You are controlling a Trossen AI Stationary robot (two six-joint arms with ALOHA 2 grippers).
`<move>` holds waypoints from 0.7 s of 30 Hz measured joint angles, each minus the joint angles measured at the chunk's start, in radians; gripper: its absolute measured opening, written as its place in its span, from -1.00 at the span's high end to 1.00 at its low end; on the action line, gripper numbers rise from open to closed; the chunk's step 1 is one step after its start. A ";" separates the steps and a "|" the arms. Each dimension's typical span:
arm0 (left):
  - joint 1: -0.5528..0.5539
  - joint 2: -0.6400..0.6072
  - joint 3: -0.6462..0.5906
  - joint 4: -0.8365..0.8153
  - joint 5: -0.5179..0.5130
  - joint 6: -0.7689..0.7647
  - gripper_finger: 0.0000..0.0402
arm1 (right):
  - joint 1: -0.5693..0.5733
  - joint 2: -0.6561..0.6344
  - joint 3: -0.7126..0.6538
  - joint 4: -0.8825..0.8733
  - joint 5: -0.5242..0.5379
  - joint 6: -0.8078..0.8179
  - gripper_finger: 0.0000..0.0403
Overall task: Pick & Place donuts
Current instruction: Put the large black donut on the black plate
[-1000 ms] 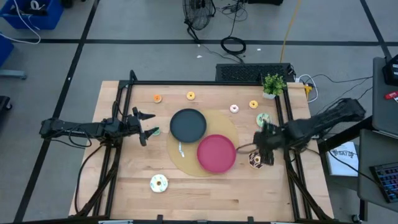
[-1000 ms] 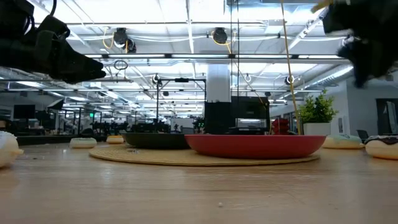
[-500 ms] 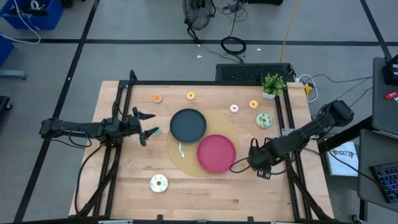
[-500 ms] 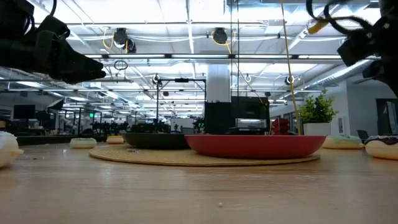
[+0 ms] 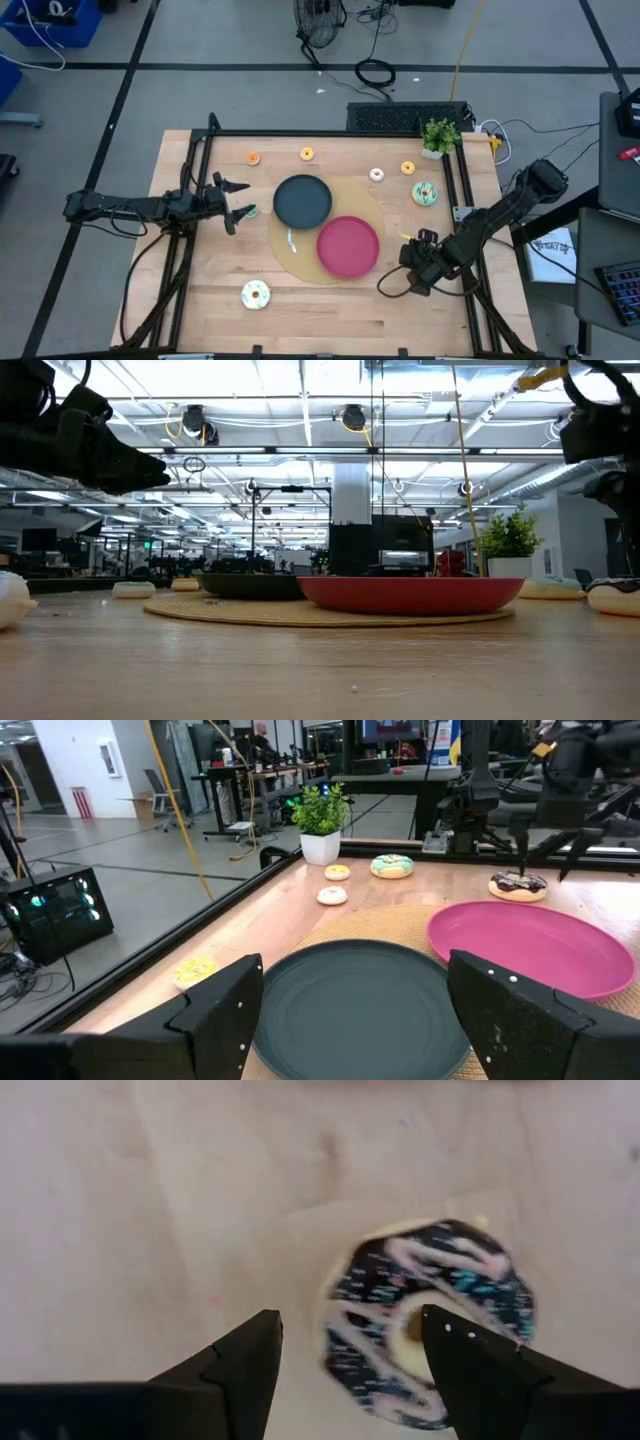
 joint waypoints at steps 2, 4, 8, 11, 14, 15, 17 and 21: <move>0.000 0.000 0.000 0.000 0.000 0.000 -0.55 | 0.004 0.000 -0.027 0.031 0.000 0.013 -0.12; 0.000 0.000 0.000 0.000 0.000 0.000 -0.54 | 0.004 0.000 -0.052 0.071 -0.003 0.014 -0.12; 0.000 0.000 0.000 0.000 0.000 0.000 -0.54 | 0.004 0.000 -0.089 0.140 -0.003 0.014 -0.12; 0.000 0.000 0.000 0.000 0.000 0.000 -0.54 | 0.004 0.000 -0.103 0.155 -0.004 0.014 -0.12; 0.000 0.000 0.000 0.000 0.000 0.000 -0.54 | 0.004 0.000 -0.109 0.154 -0.004 0.021 -0.12; 0.000 0.000 0.000 0.000 0.000 0.000 -0.54 | 0.004 0.000 -0.110 0.154 -0.004 0.022 -0.12; 0.000 0.000 0.000 0.000 0.000 0.000 -0.54 | 0.004 0.000 -0.111 0.150 -0.004 0.022 -0.11; 0.000 0.000 0.000 0.000 0.000 0.000 -0.54 | 0.004 0.000 -0.111 0.139 -0.004 0.035 -0.02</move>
